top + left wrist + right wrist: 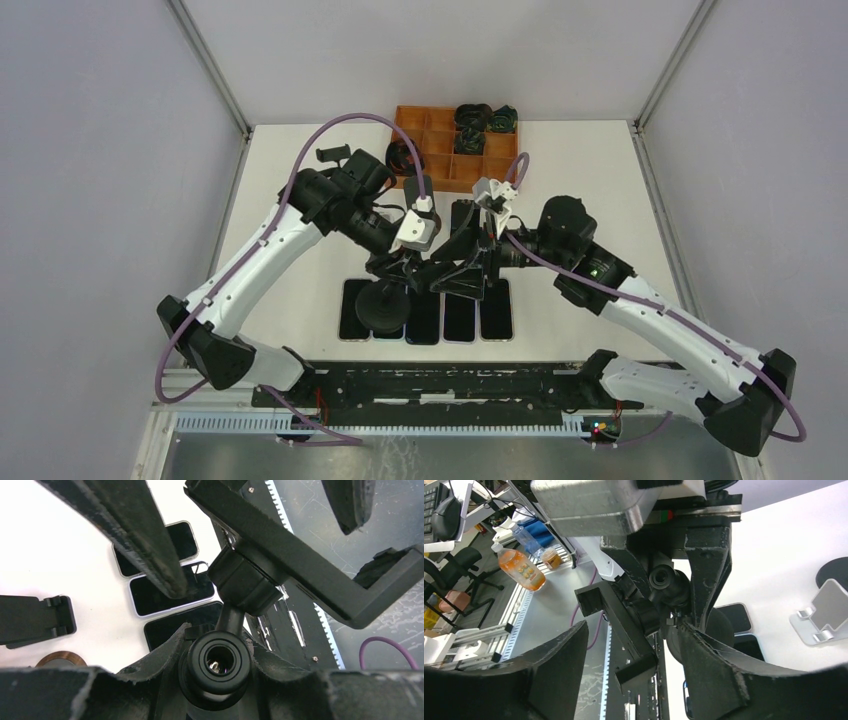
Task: Remove the phone from the phone stand
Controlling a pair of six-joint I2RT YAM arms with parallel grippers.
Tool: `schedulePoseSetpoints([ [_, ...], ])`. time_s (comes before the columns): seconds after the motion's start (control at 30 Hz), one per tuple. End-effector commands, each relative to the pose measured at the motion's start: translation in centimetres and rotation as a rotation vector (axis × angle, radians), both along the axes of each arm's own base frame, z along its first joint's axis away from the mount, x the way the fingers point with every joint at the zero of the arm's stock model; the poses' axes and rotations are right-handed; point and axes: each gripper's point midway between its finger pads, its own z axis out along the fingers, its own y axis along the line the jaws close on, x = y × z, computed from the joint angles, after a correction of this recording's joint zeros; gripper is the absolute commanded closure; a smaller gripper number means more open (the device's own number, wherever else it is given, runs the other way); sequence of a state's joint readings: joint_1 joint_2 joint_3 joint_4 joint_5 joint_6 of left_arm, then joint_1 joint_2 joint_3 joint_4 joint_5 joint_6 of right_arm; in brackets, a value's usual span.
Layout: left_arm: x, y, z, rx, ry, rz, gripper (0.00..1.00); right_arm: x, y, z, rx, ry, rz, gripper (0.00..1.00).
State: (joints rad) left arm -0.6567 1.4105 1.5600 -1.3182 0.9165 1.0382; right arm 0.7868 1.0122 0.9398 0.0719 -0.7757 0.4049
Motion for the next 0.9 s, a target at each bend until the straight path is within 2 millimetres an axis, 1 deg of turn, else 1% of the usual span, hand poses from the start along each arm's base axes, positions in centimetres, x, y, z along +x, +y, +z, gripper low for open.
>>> schedulePoseSetpoints([
  [0.0,0.0,-0.2,1.7,-0.033,-0.037,-0.018,0.98,0.1,0.4,2.4,0.041,-0.063,-0.010,0.32],
  [0.03,0.1,-0.1,1.7,-0.028,-0.044,-0.013,0.98,0.1,0.6,2.3,0.038,-0.059,-0.010,0.35],
  [0.2,0.2,0.1,1.4,-0.011,-0.044,-0.005,0.97,0.3,1.0,2.1,0.027,-0.042,-0.016,0.57],
  [0.23,0.3,0.1,1.4,-0.008,-0.043,-0.002,0.97,0.2,1.0,2.0,0.024,-0.039,-0.013,0.60],
  [0.27,0.4,0.0,1.4,-0.004,-0.041,0.001,0.96,0.2,1.0,2.0,0.022,-0.037,-0.011,0.62],
  [0.3,0.4,0.0,1.4,-0.001,-0.038,0.004,0.95,0.1,1.1,1.9,0.018,-0.036,-0.007,0.60],
  [0.37,0.5,0.0,1.7,0.001,-0.037,0.004,0.94,-0.1,1.0,1.6,0.009,-0.037,0.002,0.53],
  [0.43,0.4,0.0,1.9,0.001,-0.038,-0.003,0.94,-0.3,1.0,1.2,-0.002,-0.035,0.012,0.49],
  [0.53,0.3,0.1,1.9,0.002,-0.039,-0.013,0.95,-0.5,1.0,0.9,-0.010,-0.032,0.032,0.46],
  [0.6,0.1,0.3,1.8,0.007,-0.033,-0.019,0.95,-0.5,1.1,0.9,-0.012,-0.031,0.029,0.46],
  [0.67,-0.1,0.4,1.6,0.014,-0.025,-0.026,0.95,-0.3,1.1,1.1,-0.008,-0.034,0.019,0.49],
  [0.8,-0.1,0.5,1.4,0.024,-0.019,-0.027,0.95,0.0,1.2,1.6,0.007,-0.032,0.005,0.62],
  [0.83,-0.1,0.5,1.3,0.026,-0.019,-0.026,0.95,0.1,1.3,1.7,0.010,-0.032,0.005,0.66],
  [0.87,0.0,0.5,1.3,0.030,-0.020,-0.024,0.91,0.1,1.3,1.9,0.014,-0.032,0.004,0.70],
])
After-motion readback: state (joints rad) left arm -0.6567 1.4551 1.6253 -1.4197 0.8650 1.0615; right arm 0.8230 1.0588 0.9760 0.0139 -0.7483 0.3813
